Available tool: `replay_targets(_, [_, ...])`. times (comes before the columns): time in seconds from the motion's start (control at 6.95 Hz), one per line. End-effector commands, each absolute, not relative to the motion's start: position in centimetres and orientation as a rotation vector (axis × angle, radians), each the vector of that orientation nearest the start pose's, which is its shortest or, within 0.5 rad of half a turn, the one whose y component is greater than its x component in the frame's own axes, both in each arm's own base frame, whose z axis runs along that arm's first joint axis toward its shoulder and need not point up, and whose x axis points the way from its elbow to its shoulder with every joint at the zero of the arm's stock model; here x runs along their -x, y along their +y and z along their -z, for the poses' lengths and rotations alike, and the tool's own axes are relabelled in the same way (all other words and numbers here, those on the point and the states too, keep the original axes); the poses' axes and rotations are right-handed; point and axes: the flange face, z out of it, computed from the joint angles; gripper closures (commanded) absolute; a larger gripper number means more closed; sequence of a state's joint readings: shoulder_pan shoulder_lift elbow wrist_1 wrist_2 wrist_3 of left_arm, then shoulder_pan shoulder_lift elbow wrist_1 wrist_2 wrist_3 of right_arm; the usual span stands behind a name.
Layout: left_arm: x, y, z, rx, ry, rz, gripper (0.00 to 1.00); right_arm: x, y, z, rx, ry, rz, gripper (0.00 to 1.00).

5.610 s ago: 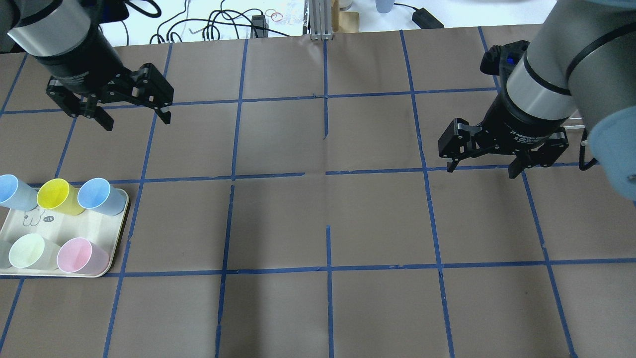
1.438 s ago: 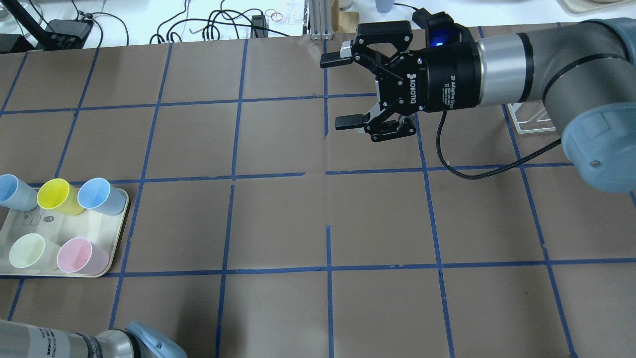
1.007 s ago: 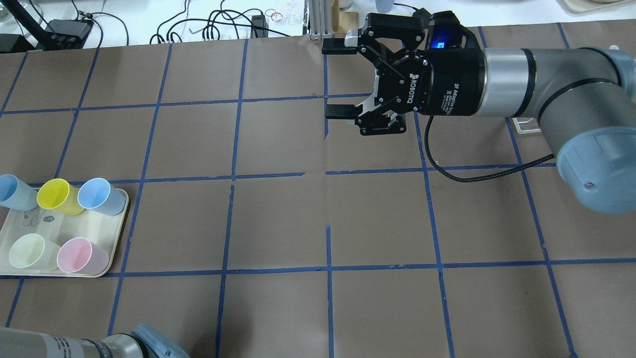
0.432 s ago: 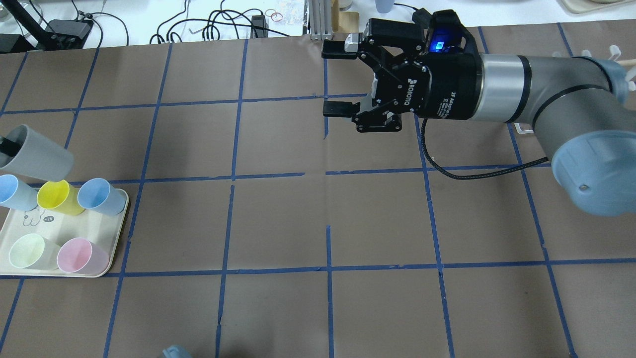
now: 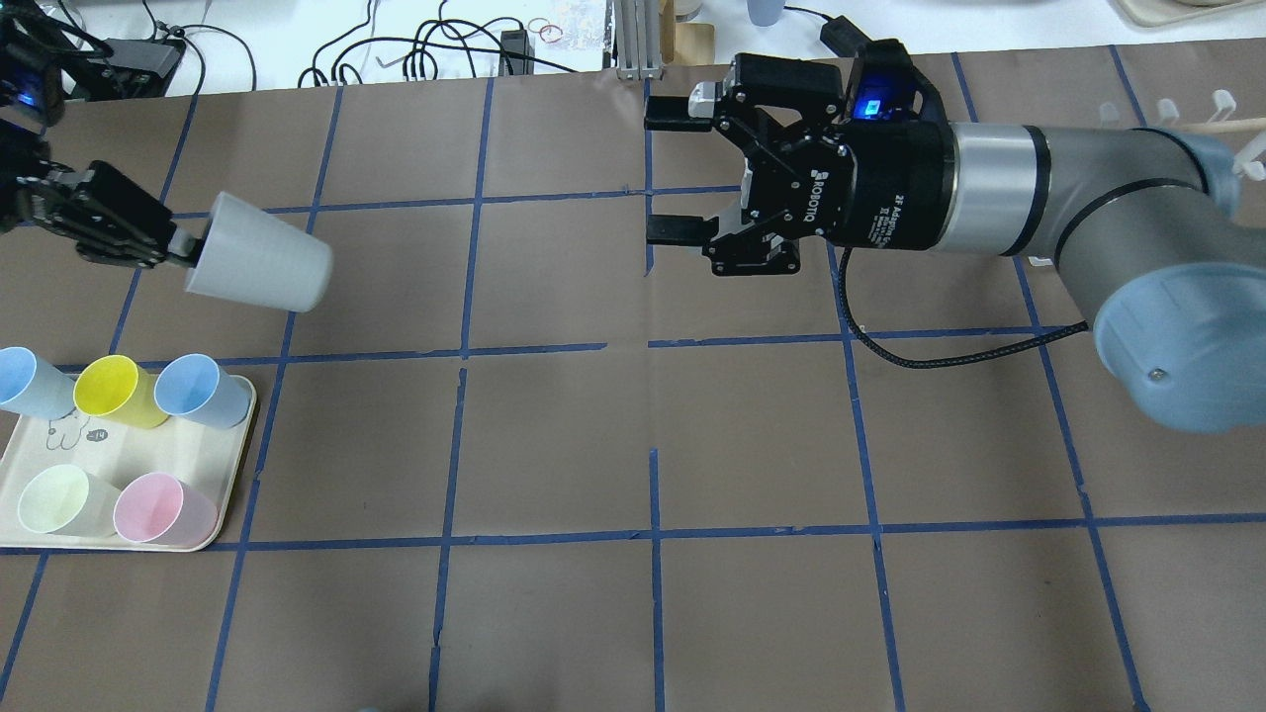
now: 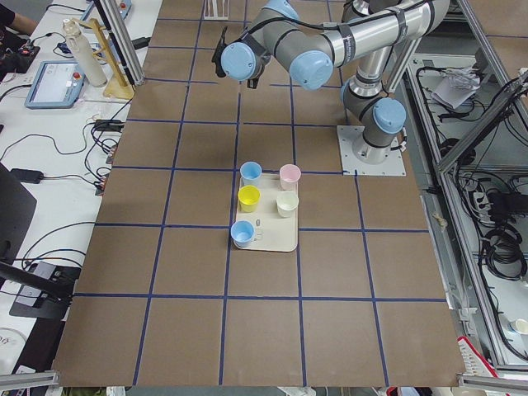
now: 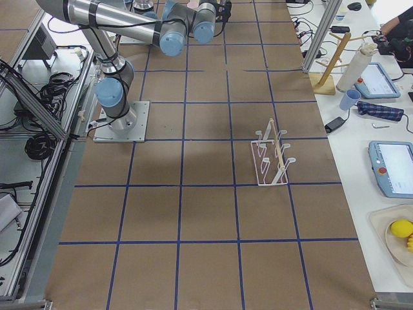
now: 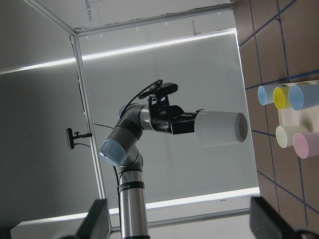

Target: Transfer IKEA cup to right arm and place on rack

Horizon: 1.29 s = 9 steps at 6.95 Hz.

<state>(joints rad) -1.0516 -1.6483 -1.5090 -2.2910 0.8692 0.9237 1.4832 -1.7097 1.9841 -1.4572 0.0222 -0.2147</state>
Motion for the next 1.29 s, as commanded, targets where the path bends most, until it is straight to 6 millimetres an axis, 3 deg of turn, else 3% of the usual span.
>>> replay_targets(0.0, [3.1,-46.8,-44.7,-0.002,-1.919,0.149,1.0,-19.6,-43.3,-43.2,-0.238,1.522,-0.085,0.0])
replay_targets(0.29, [10.5,-44.9,-46.5,0.066,-1.86,0.144,1.0,-19.6,-43.3,-42.8,-0.209,1.528,-0.055,0.0])
replay_targets(0.43, [12.7,-44.3,-46.0,0.08,-1.838,0.166,1.0,-19.5,-43.3,-42.7,-0.216,1.527,-0.06,0.0])
replay_targets(1.15, [14.2,-43.1,-43.8,0.016,-1.748,0.096,1.0,-19.5,-42.5,-42.4,-0.305,1.515,-0.145,0.0])
